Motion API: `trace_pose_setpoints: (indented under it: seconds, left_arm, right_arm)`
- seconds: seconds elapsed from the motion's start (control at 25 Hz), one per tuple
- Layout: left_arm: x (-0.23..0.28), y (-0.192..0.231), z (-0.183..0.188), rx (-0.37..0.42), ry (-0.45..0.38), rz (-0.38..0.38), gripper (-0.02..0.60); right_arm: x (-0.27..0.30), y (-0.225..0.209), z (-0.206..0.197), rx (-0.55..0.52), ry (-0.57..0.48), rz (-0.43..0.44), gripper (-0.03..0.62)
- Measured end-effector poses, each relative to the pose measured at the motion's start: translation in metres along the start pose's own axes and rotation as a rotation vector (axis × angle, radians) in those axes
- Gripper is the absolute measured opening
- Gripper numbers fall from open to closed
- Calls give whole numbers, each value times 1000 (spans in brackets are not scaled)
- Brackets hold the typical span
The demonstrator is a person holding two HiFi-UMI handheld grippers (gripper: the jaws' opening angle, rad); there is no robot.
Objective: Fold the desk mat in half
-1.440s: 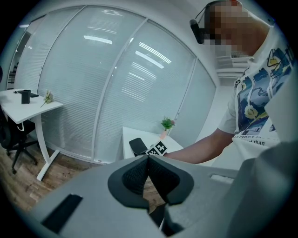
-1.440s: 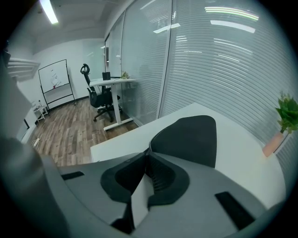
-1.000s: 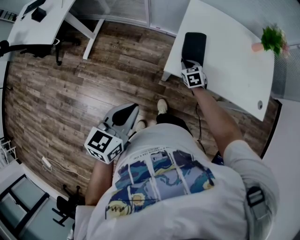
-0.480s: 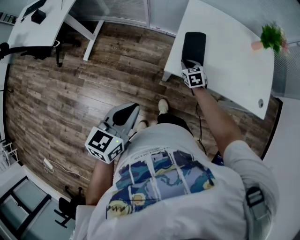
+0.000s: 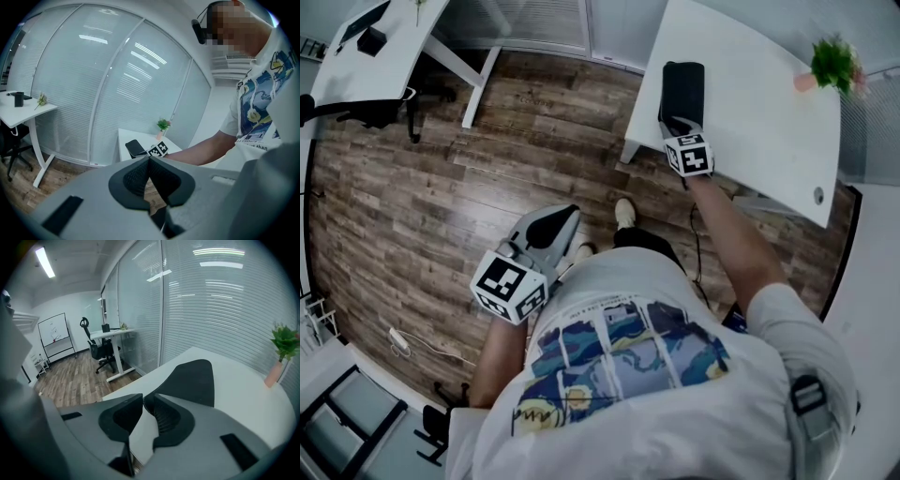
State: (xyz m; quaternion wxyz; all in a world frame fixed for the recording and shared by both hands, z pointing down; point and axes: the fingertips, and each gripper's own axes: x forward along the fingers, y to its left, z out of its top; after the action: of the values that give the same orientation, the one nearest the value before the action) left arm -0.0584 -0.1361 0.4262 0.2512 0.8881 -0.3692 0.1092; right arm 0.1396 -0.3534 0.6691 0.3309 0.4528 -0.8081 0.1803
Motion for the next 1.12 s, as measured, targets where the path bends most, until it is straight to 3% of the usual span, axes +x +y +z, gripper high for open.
trace_pose_setpoints:
  seconds: [0.6,1.12]
  left_arm:
    - [-24,-20,-7,47,-2,-117,3]
    - [-62,-52,-35,119,19,-262,3]
  right_arm:
    - [-70,33,13,63,-112,-9,56]
    - [-194,125,-12,93,-203,22,2]
